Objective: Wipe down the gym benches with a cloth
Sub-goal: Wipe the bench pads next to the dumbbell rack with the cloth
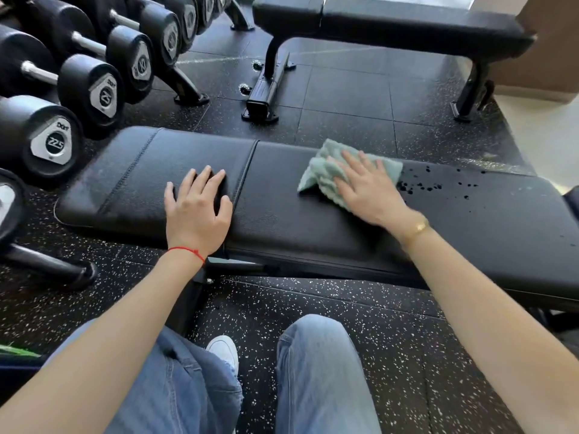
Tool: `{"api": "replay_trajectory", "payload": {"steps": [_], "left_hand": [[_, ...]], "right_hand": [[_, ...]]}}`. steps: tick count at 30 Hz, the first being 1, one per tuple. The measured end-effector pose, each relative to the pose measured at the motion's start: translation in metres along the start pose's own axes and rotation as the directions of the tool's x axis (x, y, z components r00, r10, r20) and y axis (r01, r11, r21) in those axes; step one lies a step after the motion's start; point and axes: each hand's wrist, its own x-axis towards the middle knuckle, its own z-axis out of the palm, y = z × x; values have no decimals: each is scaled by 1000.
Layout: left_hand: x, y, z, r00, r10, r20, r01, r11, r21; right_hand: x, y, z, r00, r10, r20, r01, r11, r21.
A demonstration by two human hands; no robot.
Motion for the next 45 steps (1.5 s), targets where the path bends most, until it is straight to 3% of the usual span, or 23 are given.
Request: {"api": "replay_trajectory", "payload": {"steps": [3,8,10,16,19,22,26,29,33,35,37,42,45], "left_hand": [[0,3,-1,1000,-15,9,15,1000,-3],[-1,3,-2,1000,-10,7,10,1000,8],[-1,2,-2,1000,-1,10,0,1000,17],[-1,4,-2,1000,-13,13,13,1000,21],[-1,5,-3,1000,-22,15,22,1000,12],[-2,5,-3,1000,-26,12,26,1000,4],[-2,4,-2,1000,-14,16,14,1000,9],[-2,3,-1,1000,-10,17,10,1000,17],[-1,5,-1,1000,-23,20,22,999,26],[0,5,-1,999,-27,20,27,999,26],[0,5,-1,999,-31,20,30,999,27],[0,3,-1,999,-22,25,22,1000,20],[-1,2,0,1000,-13,21,13,1000,19]], "right_hand": [[26,-23,0,999,52,5,-52,999,-6],[-60,-51,15,959,-282,-16,282,959,19],[-88,-41,13,951,-310,-7,310,950,40],[-7,-4,-2,1000,-10,14,10,1000,0],[27,-25,-2,999,29,31,-27,999,-36],[0,-46,8,992,-121,21,121,992,-21],[-79,-48,13,931,-365,6,365,931,22],[-91,-20,9,955,-295,-4,295,955,28],[-15,-2,-2,998,-57,0,57,998,-8],[21,-20,-3,1000,-8,23,8,999,-37],[30,-47,3,998,-54,35,55,998,-35],[-53,-67,17,922,-387,6,387,922,7],[-78,-31,13,933,-361,-4,361,932,19]]}}
